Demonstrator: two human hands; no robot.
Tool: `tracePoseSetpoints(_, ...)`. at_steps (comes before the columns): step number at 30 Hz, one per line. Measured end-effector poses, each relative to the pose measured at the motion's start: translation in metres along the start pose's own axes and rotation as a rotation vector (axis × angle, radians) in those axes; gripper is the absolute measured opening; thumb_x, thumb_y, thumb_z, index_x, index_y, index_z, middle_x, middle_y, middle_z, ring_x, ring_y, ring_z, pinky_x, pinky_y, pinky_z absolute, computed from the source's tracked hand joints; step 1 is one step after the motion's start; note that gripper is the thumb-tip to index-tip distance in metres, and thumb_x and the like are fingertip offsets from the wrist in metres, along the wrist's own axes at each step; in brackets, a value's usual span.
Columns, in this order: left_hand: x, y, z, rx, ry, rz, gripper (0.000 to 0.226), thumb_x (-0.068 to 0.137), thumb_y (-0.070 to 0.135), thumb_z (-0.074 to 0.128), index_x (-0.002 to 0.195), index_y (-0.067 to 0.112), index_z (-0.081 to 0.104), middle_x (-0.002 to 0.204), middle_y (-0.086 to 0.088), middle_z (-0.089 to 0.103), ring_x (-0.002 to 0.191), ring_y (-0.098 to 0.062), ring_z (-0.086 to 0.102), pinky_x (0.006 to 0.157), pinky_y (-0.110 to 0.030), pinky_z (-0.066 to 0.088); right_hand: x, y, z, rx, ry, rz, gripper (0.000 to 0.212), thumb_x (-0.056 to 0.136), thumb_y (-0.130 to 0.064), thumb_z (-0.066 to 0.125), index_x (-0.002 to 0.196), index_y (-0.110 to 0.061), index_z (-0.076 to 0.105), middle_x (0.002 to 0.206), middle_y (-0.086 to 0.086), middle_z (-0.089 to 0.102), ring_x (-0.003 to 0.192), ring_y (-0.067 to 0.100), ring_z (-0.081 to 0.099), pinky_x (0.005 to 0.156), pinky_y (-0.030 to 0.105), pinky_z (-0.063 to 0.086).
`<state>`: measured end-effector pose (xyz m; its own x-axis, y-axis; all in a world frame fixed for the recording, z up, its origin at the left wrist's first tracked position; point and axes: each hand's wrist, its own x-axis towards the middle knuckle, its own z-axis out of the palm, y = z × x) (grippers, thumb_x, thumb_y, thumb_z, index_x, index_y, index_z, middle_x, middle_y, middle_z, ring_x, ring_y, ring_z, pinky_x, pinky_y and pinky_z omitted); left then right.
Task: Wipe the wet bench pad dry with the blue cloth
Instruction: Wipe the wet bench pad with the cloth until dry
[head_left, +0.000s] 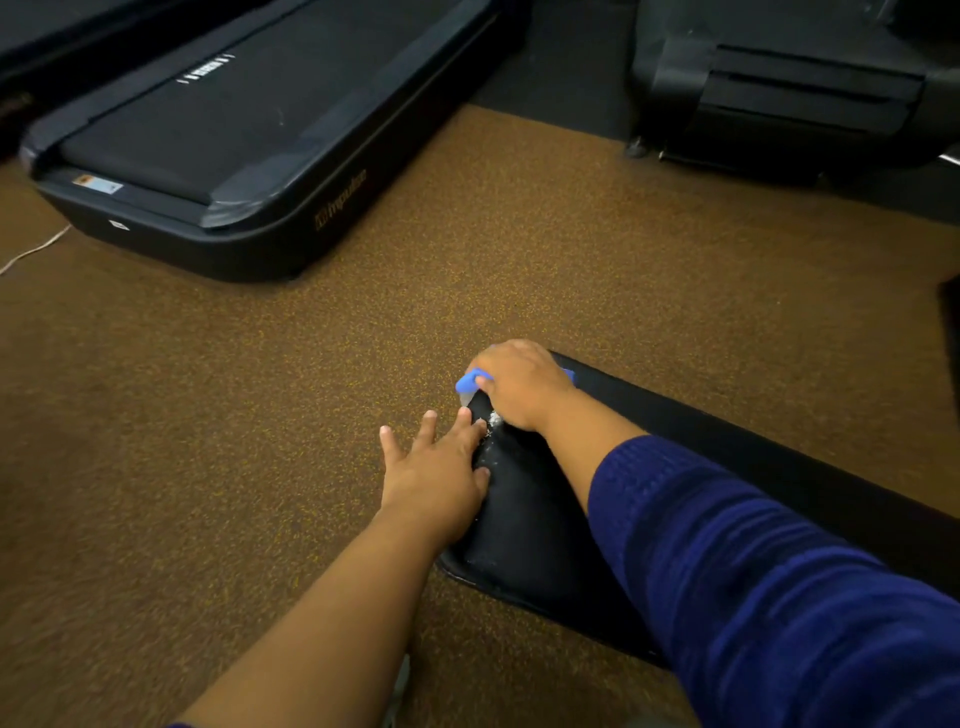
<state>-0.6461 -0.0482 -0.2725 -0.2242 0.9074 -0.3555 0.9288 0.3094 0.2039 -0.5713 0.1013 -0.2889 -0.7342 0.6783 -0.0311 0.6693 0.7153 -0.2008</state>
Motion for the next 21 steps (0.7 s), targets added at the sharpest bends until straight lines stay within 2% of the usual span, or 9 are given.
tracePoseSetpoints(2, -0.003, -0.003, 0.001, -0.050, 0.040, 0.004, 0.059, 0.095, 0.043, 0.041, 0.149, 0.036, 0.017, 0.160, 0.013, 0.011, 0.150, -0.020, 0.000, 0.114, -0.062, -0.003, -0.005, 0.015, -0.004, 0.091, -0.058, -0.067, 0.028, 0.095, -0.024, 0.047, 0.119, -0.022, 0.060, 0.125, 0.003, 0.060, 0.120, 0.026, 0.048, 0.102, 0.041, 0.032)
tracePoseSetpoints(6, -0.009, -0.017, 0.003, -0.229, 0.161, -0.025, 0.066, 0.091, 0.047, 0.049, 0.149, 0.033, 0.020, 0.158, 0.010, 0.024, 0.149, -0.018, 0.007, 0.117, -0.055, 0.000, -0.013, 0.005, 0.007, 0.010, 0.077, 0.174, 0.032, 0.097, -0.024, 0.042, 0.127, -0.026, 0.052, 0.143, 0.001, 0.043, 0.134, 0.025, 0.031, 0.111, 0.039, 0.019)
tracePoseSetpoints(7, -0.010, -0.020, 0.002, -0.277, 0.188, -0.040, 0.065, 0.092, 0.044, 0.049, 0.149, 0.031, 0.021, 0.157, 0.008, 0.026, 0.149, -0.018, 0.009, 0.118, -0.053, 0.001, -0.016, -0.007, 0.012, 0.014, 0.089, 0.173, 0.032, 0.096, -0.025, 0.041, 0.126, -0.027, 0.052, 0.145, 0.001, 0.040, 0.136, 0.025, 0.028, 0.112, 0.040, 0.016)
tracePoseSetpoints(9, -0.010, -0.025, -0.002, -0.361, 0.224, -0.068, 0.059, 0.095, 0.037, 0.046, 0.149, 0.028, 0.025, 0.156, 0.004, 0.029, 0.149, -0.018, 0.011, 0.119, -0.050, 0.003, -0.027, -0.024, 0.020, 0.061, 0.061, 0.011, 0.033, 0.096, -0.025, 0.044, 0.128, -0.026, 0.053, 0.146, -0.001, 0.040, 0.137, 0.023, 0.027, 0.112, 0.039, 0.014)
tracePoseSetpoints(12, -0.011, -0.029, -0.007, -0.412, 0.216, -0.086, 0.051, 0.098, 0.031, 0.042, 0.148, 0.026, 0.030, 0.155, 0.002, 0.032, 0.148, -0.018, 0.013, 0.118, -0.048, 0.005, -0.045, -0.011, 0.018, 0.213, 0.018, -0.199, 0.031, 0.093, -0.020, 0.053, 0.123, -0.024, 0.059, 0.141, 0.000, 0.048, 0.135, 0.021, 0.034, 0.109, 0.036, 0.020)
tracePoseSetpoints(15, -0.015, -0.034, -0.007, -0.407, 0.198, -0.083, 0.049, 0.099, 0.026, 0.041, 0.147, 0.025, 0.033, 0.153, 0.000, 0.035, 0.148, -0.019, 0.015, 0.118, -0.048, 0.007, -0.044, -0.003, 0.017, 0.209, 0.067, -0.030, 0.037, 0.092, -0.016, 0.052, 0.126, -0.029, 0.055, 0.146, -0.002, 0.041, 0.139, 0.020, 0.027, 0.111, 0.037, 0.014)
tracePoseSetpoints(17, -0.018, -0.038, -0.007, -0.437, 0.209, -0.107, 0.047, 0.099, 0.022, 0.040, 0.146, 0.025, 0.035, 0.153, -0.004, 0.037, 0.148, -0.019, 0.016, 0.118, -0.048, 0.007, -0.043, -0.024, 0.021, 0.162, 0.123, 0.116, 0.037, 0.094, -0.019, 0.047, 0.129, -0.030, 0.051, 0.149, -0.002, 0.035, 0.140, 0.021, 0.021, 0.113, 0.038, 0.009)
tracePoseSetpoints(18, -0.018, -0.038, -0.008, -0.460, 0.216, -0.121, 0.046, 0.099, 0.021, 0.039, 0.145, 0.024, 0.036, 0.152, -0.005, 0.037, 0.148, -0.019, 0.017, 0.118, -0.047, 0.008, -0.044, -0.036, 0.024, 0.148, 0.127, 0.114, 0.038, 0.094, -0.020, 0.047, 0.130, -0.029, 0.050, 0.150, -0.002, 0.034, 0.141, 0.021, 0.020, 0.113, 0.038, 0.007)
tracePoseSetpoints(21, -0.014, -0.034, -0.012, -0.511, 0.221, -0.141, 0.045, 0.099, 0.018, 0.037, 0.143, 0.024, 0.039, 0.151, -0.007, 0.040, 0.147, -0.020, 0.020, 0.119, -0.045, 0.011, -0.061, -0.057, 0.030, 0.159, 0.033, -0.136, 0.037, 0.093, -0.021, 0.049, 0.129, -0.027, 0.051, 0.147, -0.005, 0.039, 0.139, 0.021, 0.024, 0.114, 0.041, 0.010)
